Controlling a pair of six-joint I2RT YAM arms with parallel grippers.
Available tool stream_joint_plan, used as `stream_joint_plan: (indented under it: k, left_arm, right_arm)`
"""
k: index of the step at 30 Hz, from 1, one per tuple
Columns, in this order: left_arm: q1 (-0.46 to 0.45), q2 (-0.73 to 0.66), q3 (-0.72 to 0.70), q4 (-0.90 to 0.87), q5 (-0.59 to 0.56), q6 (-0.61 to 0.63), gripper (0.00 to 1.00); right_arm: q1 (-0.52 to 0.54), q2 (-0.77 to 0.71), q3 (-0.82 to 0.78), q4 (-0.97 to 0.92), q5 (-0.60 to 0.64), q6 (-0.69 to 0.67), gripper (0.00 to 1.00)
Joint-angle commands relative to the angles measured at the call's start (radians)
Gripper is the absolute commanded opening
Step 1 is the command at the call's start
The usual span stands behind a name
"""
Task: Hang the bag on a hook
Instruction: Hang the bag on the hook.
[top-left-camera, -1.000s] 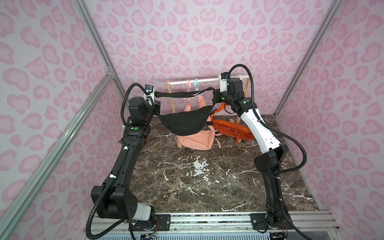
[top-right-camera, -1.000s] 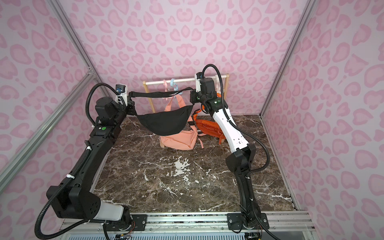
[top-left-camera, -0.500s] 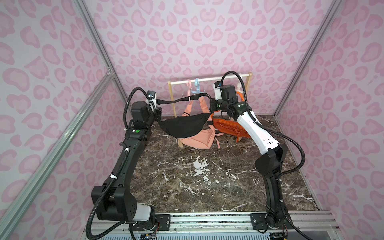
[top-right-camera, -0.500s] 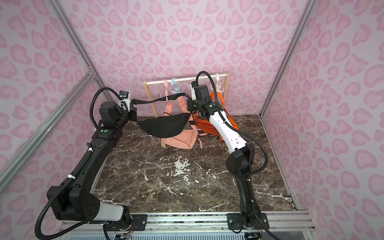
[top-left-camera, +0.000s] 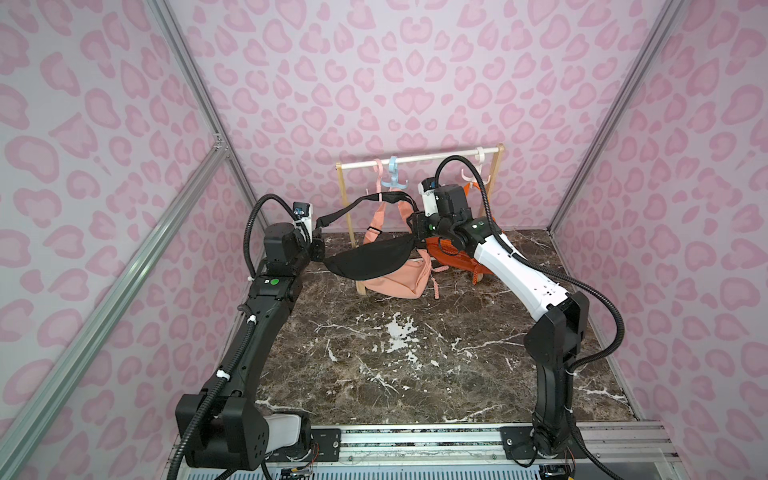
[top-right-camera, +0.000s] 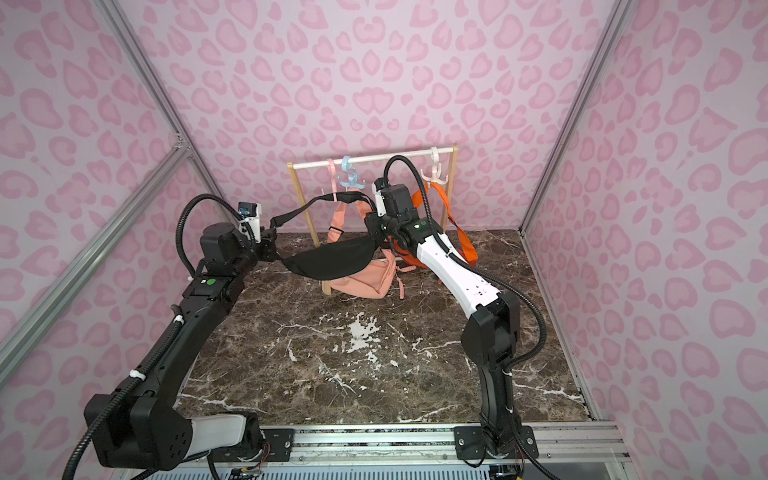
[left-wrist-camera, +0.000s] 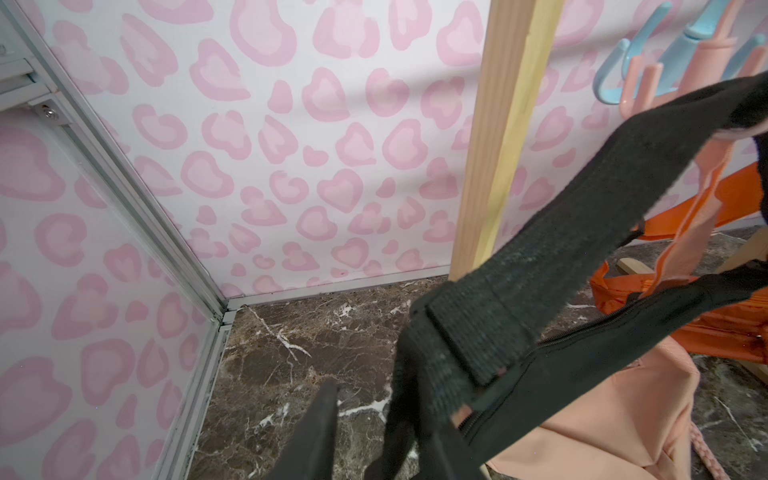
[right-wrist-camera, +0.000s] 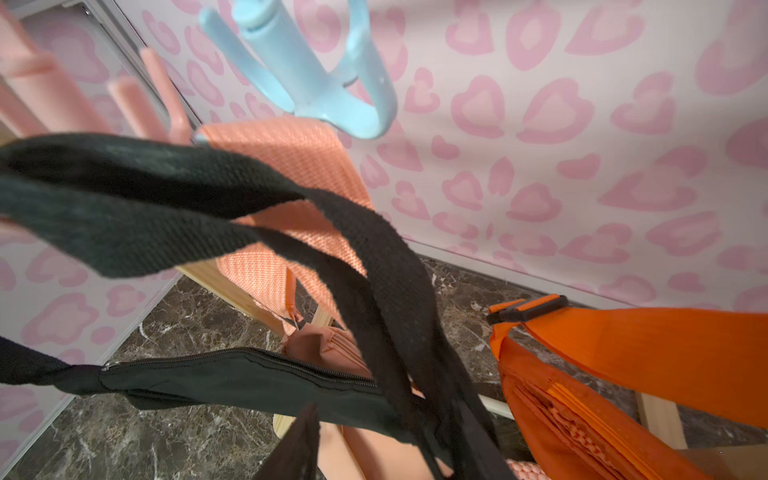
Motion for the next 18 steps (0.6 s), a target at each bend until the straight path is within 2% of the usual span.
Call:
stream_joint_plan:
  k: [1, 6, 8, 10, 13, 18]
  left_arm:
    - [0.001, -0.047, -0.028, 0.069, 0.024, -0.032, 0.97]
    - [0.0, -0.153, -0.087, 0.141, 0.058, -0.045, 0.97]
    - [0.0, -0.204, -0.129, 0.178, 0.059, -0.055, 0.97]
    - [0.0, -0.26, -0.177, 0.21, 0.058, -0.062, 0.97]
    - [0.001, -0.35, -0.27, 0.278, 0.057, -0.076, 0.97]
    - [0.001, -0.444, -0.407, 0.357, 0.042, -0.092, 0.97]
  right_arm:
    - [0.001, -0.061, -0.071, 0.118, 0.016, -0.005, 0.61]
    - [0.0, -0.201, -0.228, 0.209, 0.07, -0.037, 0.7]
    - [-0.001, -0.268, -0.321, 0.252, 0.105, -0.053, 0.82]
    - [-0.004, -0.35, -0.438, 0.31, 0.154, -0.07, 0.99]
    - [-0.026, -0.473, -0.64, 0.408, 0.2, -0.069, 0.99]
    - [-0.099, -0.605, -0.849, 0.457, 0.265, -0.055, 0.99]
